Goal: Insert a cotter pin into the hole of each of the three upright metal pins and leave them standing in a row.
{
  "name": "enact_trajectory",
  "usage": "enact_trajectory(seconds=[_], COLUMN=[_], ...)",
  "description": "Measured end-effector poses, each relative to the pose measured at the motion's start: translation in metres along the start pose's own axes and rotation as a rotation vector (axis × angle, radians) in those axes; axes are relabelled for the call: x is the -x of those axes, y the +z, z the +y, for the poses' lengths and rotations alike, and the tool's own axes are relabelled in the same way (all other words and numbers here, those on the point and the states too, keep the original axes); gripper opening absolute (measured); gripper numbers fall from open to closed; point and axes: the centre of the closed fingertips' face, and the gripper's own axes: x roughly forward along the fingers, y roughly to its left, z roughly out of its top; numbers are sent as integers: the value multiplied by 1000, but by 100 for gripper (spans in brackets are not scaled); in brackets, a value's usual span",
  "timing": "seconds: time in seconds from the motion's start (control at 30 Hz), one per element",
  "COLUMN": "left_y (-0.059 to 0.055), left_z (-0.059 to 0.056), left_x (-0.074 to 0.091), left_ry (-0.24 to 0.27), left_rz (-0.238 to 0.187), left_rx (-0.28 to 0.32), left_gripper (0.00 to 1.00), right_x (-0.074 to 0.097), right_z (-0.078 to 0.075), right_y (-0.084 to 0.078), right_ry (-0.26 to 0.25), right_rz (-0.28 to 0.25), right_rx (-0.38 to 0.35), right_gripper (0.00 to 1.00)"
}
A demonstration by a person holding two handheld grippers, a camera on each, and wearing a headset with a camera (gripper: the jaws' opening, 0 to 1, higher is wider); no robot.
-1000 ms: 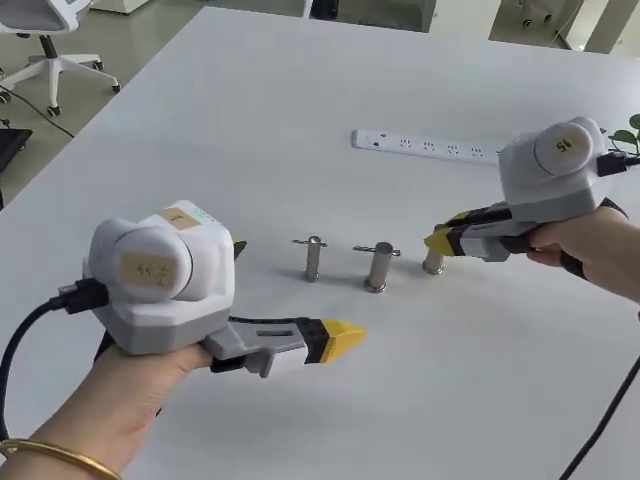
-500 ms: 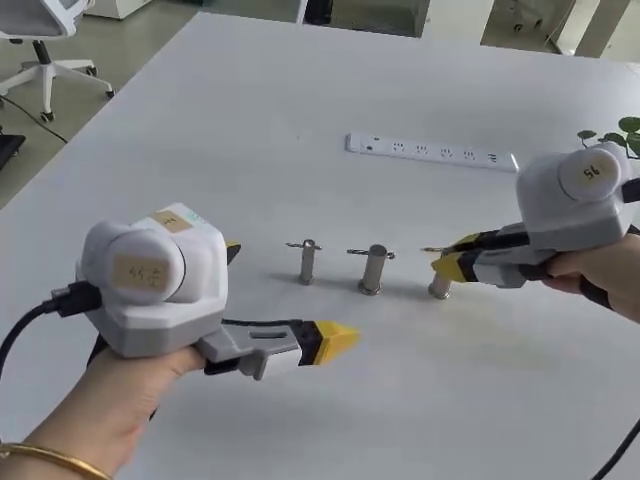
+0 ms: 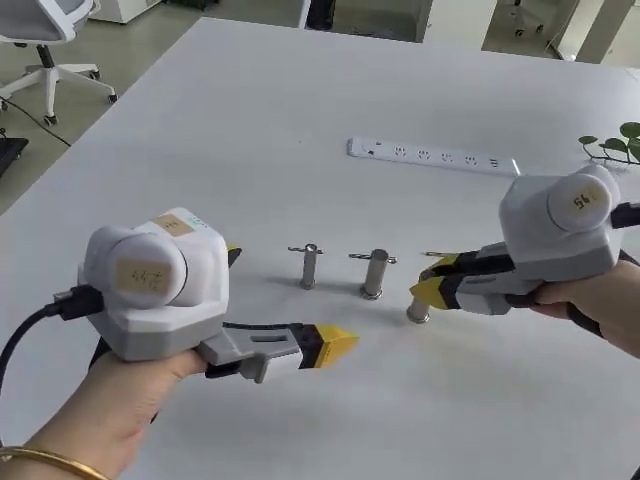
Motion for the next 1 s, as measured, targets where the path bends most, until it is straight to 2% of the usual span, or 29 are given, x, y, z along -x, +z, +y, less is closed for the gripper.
enact_trajectory(seconds=[0.3,0.73,1.0], left_y=[1,3,3], left_z=[0,1,0], left_x=[0,1,1], left_ry=[-1,3,-3], left_rz=[-4,-12,-8], left_rx=[0,-1,-5], left_gripper=[96,96,96], right_x=[-9,-19,-22], right_z=[8,26,29], right_y=[6,4,4], right_ry=[-15,11,10], right_rz=[-11,-16,-19], right_rx=[0,1,6], right_gripper=[8,8,8])
